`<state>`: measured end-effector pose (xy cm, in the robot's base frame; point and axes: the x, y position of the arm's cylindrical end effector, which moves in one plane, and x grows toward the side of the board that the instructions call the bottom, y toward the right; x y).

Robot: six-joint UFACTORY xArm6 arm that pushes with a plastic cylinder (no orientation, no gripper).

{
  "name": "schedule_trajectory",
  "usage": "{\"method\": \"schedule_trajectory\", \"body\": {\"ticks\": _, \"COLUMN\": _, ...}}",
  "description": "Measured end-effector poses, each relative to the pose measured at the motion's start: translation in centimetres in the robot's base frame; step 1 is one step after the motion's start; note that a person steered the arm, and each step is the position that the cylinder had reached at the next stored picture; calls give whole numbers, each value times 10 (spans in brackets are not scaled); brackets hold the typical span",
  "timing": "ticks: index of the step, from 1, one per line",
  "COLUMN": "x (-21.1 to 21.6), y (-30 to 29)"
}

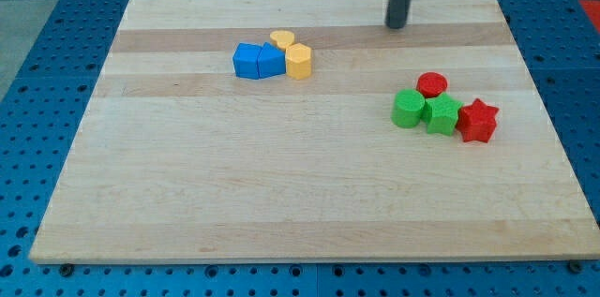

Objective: Slightly push the blue and yellow blocks towards the left side of the board

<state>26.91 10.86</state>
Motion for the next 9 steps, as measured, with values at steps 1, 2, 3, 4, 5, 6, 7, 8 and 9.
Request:
{"method": "schedule_trajectory", "body": {"ticks": 1, "x": 8, "y": -42}}
{"method": "schedule_trajectory", "body": {"ticks": 2, "x": 15, "y": -74}}
{"method": "schedule_trajectory", "body": {"ticks": 3, "x": 22, "y": -88}}
{"method": "schedule_trajectory", "body": {"ticks": 4, "x": 31, "y": -103}}
{"method": "schedule_trajectory", "body": {"ticks": 5, "x": 38, "y": -117}}
{"method": "schedule_trajectory", "body": {"ticks": 6, "x": 43, "y": -127}}
{"method": "schedule_trajectory", "body": {"ticks": 7, "x": 50, "y": -140}}
{"method": "schedule_trajectory", "body": {"ticks": 8, "x": 65, "y": -153}}
{"method": "schedule_trajectory", "body": {"ticks": 9, "x": 79, "y": -172}}
